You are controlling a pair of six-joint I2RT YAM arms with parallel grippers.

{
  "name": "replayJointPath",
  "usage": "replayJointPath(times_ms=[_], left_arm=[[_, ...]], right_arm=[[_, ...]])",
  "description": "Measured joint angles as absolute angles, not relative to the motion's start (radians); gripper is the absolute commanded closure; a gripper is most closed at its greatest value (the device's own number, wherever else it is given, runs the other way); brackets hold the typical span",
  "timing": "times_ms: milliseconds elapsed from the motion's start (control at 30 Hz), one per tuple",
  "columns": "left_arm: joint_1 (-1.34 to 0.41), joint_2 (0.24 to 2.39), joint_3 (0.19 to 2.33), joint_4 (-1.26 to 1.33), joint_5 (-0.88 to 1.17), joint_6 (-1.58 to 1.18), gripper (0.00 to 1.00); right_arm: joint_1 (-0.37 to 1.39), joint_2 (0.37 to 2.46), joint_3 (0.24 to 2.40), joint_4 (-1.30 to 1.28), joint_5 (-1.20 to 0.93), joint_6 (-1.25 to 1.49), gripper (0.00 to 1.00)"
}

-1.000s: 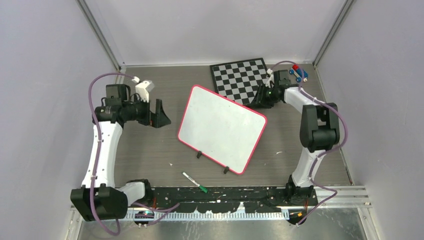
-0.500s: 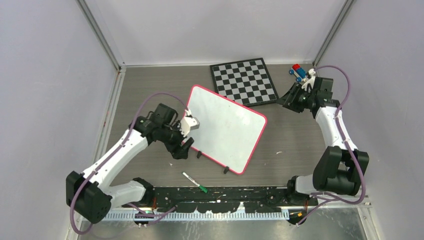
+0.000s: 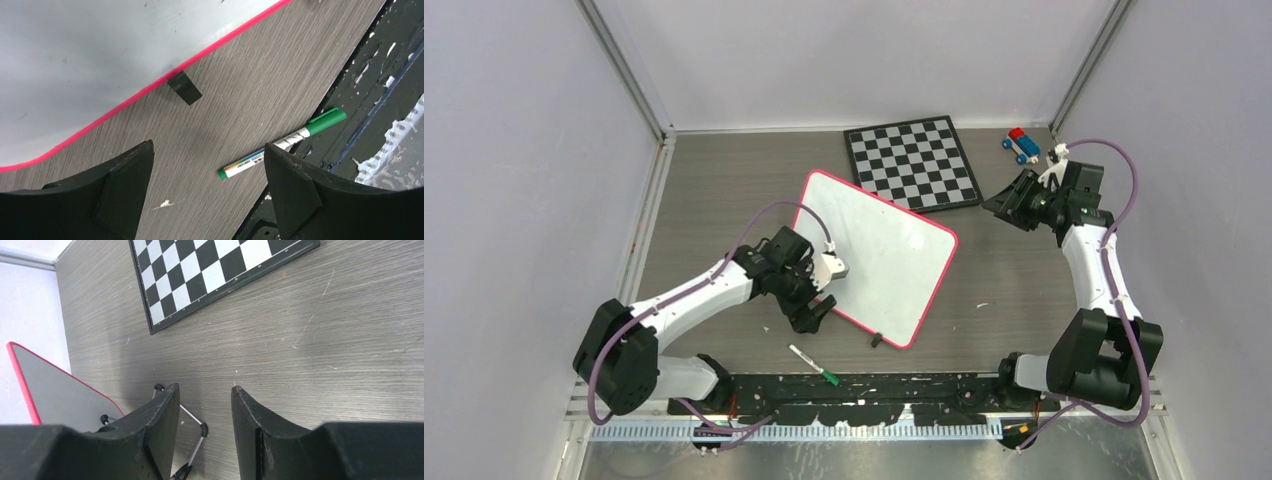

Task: Write a sentence on the whiteboard
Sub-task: Move the whiteboard to the center of the board.

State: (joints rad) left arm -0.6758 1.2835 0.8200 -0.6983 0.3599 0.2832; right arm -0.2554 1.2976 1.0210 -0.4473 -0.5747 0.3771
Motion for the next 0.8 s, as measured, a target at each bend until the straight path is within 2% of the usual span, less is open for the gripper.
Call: replayJointPath(times_ms=[100,300,800], left_arm=[[-0.689,1.296,0.813,-0.663,0.358,0.260,0.15],[-0.727,1.315,0.816,-0.575,0.355,0.206,0.18],[-0.783,1.441,0.887,-0.555,0.335,0.112,0.19]], right_arm=[[-0.265,1.299,1.010,-0.443,-0.578,0.381,0.52],[-0.274,1.309,1.005,-0.434,-0.590,0.392,0.52],[-0.303,1.319,1.004,-0.424,-0.620,0.396,0.52]])
